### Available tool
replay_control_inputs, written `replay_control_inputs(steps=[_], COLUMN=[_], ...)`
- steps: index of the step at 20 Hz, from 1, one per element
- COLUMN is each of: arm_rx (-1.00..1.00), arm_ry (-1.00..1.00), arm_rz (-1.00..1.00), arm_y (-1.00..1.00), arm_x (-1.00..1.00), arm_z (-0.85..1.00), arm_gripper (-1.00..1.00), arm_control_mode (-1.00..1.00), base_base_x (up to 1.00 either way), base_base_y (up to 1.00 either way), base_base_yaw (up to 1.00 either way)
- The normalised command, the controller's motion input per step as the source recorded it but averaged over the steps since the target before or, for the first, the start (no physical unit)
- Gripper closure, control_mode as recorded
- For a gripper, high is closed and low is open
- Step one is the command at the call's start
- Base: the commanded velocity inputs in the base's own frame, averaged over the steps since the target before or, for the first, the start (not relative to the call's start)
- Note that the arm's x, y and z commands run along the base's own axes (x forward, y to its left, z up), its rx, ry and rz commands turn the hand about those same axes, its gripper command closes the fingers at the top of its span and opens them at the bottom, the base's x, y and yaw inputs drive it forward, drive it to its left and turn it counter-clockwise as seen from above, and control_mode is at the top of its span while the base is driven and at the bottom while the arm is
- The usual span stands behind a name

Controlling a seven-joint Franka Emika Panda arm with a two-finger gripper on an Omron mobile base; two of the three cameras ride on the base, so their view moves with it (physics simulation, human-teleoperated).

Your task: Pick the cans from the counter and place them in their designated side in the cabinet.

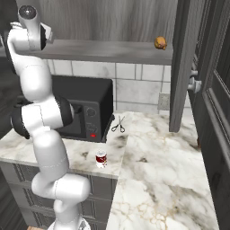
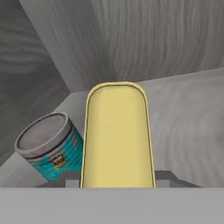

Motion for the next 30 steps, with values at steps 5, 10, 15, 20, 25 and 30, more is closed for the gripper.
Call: replay_control_inputs(steps=[5, 10, 15, 20, 25, 30], arm_rx=[-0.01, -0.01, 0.00, 0.00, 0.00, -0.01], arm_ry=[0.01, 0.01, 0.00, 0.00, 0.00, 0.00], arm_rz=[0.00, 0.00, 0.00, 0.00, 0.00, 0.00], arm_y=[0.04, 0.03, 0.01, 0.00, 0.01, 0.01], arm_x=[0.16, 0.15, 0.11, 0.10, 0.09, 0.10], arm_z=[-0.06, -0.09, -0.11, -0.12, -0.13, -0.04], arm_gripper=[1.00, 1.00, 1.00, 1.00, -1.00, -1.00], arm_control_mode=[-1.00, -1.00, -1.00, -1.00, -1.00, -1.00], base_base_x=[0.00, 0.00, 0.00, 0.00, 0.00, 0.00], base_base_y=[0.00, 0.00, 0.00, 0.00, 0.00, 0.00], base_base_yaw=[0.00, 0.00, 0.00, 0.00, 0.00, 0.00])
